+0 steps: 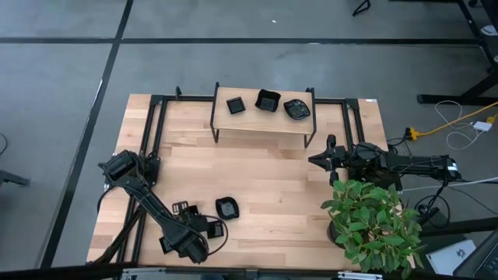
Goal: Pick & Place Mini shaped plates
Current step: Stack the square plate on top of the square plate on the shelf
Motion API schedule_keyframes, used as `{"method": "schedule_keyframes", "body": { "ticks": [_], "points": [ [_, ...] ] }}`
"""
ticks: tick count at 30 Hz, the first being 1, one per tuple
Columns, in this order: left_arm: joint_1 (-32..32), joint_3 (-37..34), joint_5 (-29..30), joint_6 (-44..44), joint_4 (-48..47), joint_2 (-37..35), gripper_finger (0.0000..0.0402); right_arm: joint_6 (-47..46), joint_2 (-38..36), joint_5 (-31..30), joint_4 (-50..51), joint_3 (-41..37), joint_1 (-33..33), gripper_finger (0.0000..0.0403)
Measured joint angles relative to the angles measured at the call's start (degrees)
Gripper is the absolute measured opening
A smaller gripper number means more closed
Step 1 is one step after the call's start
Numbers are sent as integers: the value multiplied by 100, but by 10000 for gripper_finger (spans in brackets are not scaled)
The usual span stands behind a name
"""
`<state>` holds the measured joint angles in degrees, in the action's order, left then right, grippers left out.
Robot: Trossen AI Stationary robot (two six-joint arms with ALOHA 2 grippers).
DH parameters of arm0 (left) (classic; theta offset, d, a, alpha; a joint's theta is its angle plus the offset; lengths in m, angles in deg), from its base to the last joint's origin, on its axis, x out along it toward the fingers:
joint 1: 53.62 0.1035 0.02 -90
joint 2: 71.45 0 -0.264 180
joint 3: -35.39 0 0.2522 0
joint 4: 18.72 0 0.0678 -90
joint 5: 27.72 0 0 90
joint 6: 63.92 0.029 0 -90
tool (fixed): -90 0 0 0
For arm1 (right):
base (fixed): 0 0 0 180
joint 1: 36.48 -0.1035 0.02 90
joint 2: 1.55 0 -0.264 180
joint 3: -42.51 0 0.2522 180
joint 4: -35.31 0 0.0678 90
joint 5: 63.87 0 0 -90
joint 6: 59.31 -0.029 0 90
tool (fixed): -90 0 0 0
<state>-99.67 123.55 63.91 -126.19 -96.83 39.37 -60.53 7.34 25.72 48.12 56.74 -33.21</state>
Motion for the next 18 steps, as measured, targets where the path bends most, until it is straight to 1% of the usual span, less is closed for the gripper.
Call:
{"method": "schedule_keyframes", "body": {
  "ticks": [4, 8, 10, 15, 18],
  "points": [
    [2, 0, 75, -138, -6, 0, 75, 0, 0, -2, 1, 1, -2, 34],
    [5, 0, 387, -381, -10, 0, 33, 0, 0, -2, 1, 1, 0, 34],
    [7, 0, 446, -427, -13, 0, 11, 0, 0, -2, 2, 2, -2, 34],
    [49, 0, 446, -563, -15, -37, 3, 0, 0, -2, 0, 2, -1, 34],
    [106, 20, 545, -601, -37, -206, 3, 0, 0, -1, 0, 1, -1, 34]
  ]
}}
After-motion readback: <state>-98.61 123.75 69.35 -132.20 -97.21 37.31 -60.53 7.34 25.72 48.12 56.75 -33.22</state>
